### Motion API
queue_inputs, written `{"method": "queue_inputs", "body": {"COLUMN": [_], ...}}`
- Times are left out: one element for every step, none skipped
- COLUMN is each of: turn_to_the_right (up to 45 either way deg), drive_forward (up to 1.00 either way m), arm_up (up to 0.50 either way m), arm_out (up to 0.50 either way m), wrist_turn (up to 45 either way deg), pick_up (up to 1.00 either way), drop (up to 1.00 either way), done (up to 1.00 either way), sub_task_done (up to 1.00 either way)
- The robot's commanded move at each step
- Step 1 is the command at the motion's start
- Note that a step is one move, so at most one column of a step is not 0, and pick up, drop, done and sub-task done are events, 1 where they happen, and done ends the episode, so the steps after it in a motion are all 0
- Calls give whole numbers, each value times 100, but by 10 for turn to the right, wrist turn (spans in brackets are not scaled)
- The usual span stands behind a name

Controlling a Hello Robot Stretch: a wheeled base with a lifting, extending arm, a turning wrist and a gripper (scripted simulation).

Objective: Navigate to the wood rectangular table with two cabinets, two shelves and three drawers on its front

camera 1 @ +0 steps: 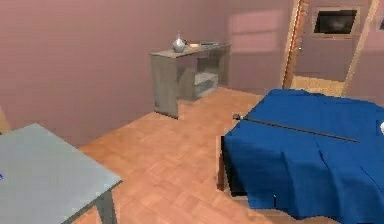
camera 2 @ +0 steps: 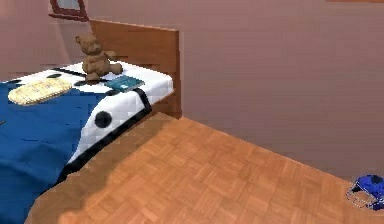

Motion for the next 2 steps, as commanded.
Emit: {"method": "queue_inputs", "body": {"turn_to_the_right": [450, 450], "drive_forward": [0, 0], "arm_up": [0, 0], "arm_out": [0, 0], "wrist_turn": [0, 0], "pick_up": [0, 0], "drop": [0, 0], "done": [0, 0], "sub_task_done": [0, 0]}}
